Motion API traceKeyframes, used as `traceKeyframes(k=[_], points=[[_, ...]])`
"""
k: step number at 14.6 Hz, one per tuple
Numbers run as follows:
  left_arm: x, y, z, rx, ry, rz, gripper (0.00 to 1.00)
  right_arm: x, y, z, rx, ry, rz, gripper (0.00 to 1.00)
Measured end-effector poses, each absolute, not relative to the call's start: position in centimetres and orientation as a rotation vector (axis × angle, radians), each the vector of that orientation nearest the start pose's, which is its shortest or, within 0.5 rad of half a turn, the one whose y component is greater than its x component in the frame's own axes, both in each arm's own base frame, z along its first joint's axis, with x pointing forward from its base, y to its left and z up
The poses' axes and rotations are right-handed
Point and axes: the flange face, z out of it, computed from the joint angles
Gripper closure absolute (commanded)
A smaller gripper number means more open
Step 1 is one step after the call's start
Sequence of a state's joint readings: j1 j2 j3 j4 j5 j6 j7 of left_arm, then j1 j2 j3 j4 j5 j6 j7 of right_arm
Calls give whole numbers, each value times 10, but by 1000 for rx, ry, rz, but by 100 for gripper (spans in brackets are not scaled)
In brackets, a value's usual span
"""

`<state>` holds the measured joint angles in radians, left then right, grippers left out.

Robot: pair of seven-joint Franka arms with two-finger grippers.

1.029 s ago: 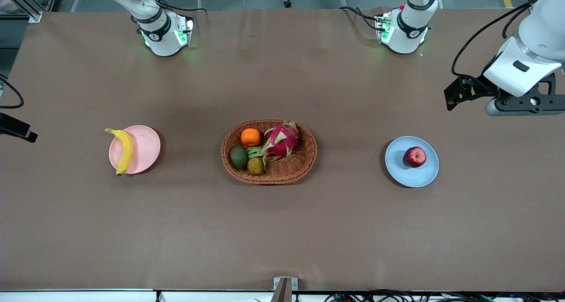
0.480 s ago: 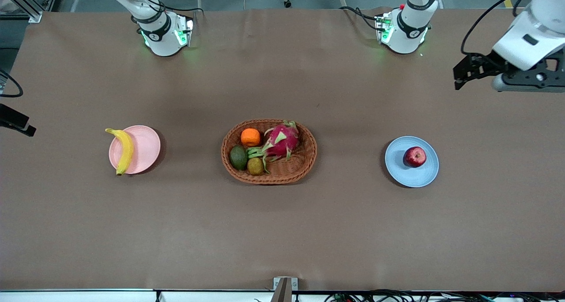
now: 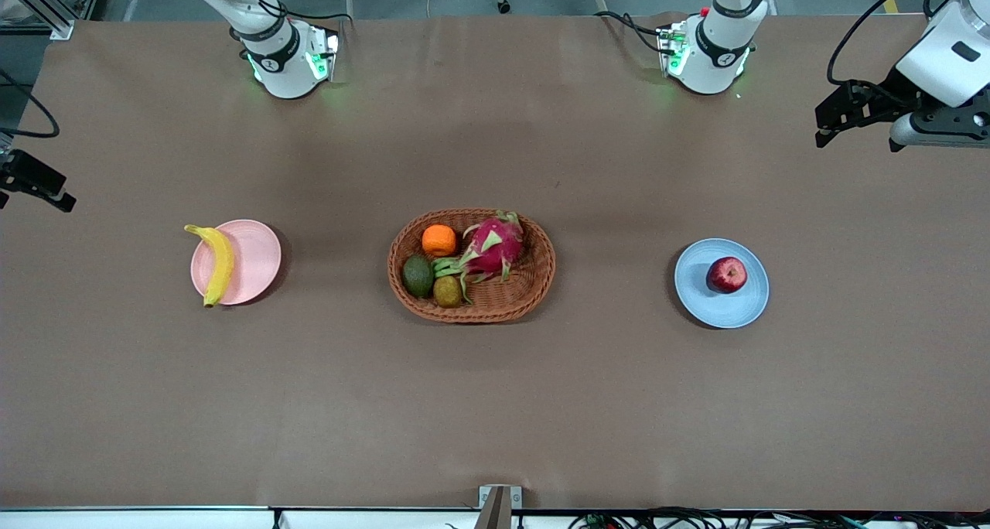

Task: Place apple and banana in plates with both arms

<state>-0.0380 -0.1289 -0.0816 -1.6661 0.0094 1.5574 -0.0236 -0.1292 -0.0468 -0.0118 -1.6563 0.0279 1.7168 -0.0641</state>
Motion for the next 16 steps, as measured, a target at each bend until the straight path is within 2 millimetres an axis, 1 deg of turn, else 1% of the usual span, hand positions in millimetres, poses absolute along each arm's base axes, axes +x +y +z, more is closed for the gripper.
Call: traceKeyframes(k=[2, 4, 9, 16], points=[[512, -57, 653, -3125, 129, -55, 0, 537, -74, 623, -3118, 126, -179, 0], [516, -56, 657, -3129, 125, -72, 0, 529, -73, 624, -3119, 126, -179, 0], [528, -56, 648, -3131, 126, -48, 0, 527, -72, 623, -3119, 125, -167, 0], [529, -55, 647, -3132, 122, -35, 0, 527, -72, 624, -3119, 127, -168, 0]])
